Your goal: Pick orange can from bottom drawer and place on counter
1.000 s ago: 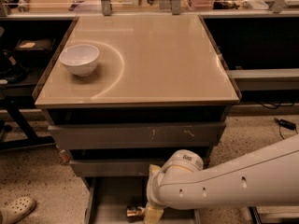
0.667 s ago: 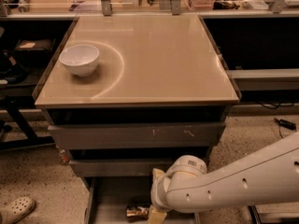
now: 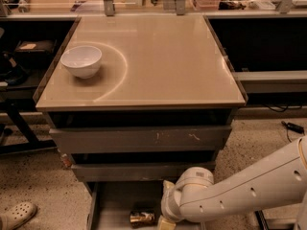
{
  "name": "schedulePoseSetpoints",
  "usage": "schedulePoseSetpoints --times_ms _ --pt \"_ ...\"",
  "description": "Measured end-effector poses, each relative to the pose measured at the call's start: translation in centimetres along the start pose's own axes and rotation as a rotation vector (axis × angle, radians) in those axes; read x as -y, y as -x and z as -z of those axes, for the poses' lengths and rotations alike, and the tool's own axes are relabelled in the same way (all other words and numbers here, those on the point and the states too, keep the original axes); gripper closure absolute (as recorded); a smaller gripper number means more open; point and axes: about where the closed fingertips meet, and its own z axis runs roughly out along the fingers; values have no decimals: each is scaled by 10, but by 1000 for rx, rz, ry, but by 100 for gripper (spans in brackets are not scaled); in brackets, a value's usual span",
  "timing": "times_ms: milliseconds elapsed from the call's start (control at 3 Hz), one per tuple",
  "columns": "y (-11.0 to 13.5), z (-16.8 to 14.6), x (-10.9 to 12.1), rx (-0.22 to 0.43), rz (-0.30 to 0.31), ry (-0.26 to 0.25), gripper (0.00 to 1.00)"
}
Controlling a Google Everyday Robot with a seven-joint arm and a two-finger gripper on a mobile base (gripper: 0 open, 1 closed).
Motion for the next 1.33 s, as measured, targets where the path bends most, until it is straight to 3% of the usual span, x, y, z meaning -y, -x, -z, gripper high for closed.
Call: schedulePoseSetpoints --times_ms 333,667,1000,1333 --pt "0 0 0 0 0 0 0" --pt "-6 -22 6 19 12 12 0" --pt "-17 -61 14 24 15 20 0" --pt "-32 -120 0 18 30 53 0"
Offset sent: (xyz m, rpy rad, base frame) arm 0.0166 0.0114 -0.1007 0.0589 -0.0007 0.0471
